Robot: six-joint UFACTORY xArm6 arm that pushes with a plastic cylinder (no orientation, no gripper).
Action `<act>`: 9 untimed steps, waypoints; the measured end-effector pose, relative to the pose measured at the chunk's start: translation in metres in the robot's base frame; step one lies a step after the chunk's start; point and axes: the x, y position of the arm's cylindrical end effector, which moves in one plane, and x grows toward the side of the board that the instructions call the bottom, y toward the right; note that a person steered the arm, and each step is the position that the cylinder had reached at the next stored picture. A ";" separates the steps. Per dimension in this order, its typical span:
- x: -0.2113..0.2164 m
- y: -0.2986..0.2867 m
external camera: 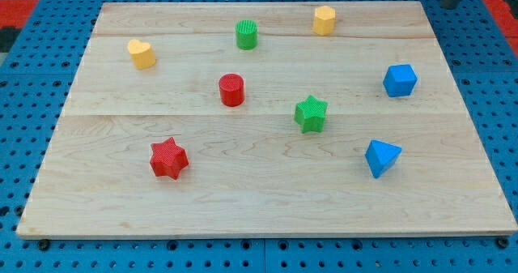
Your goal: Push the green star towards the bottom center of the board
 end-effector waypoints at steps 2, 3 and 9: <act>0.020 -0.031; 0.064 -0.106; 0.216 -0.279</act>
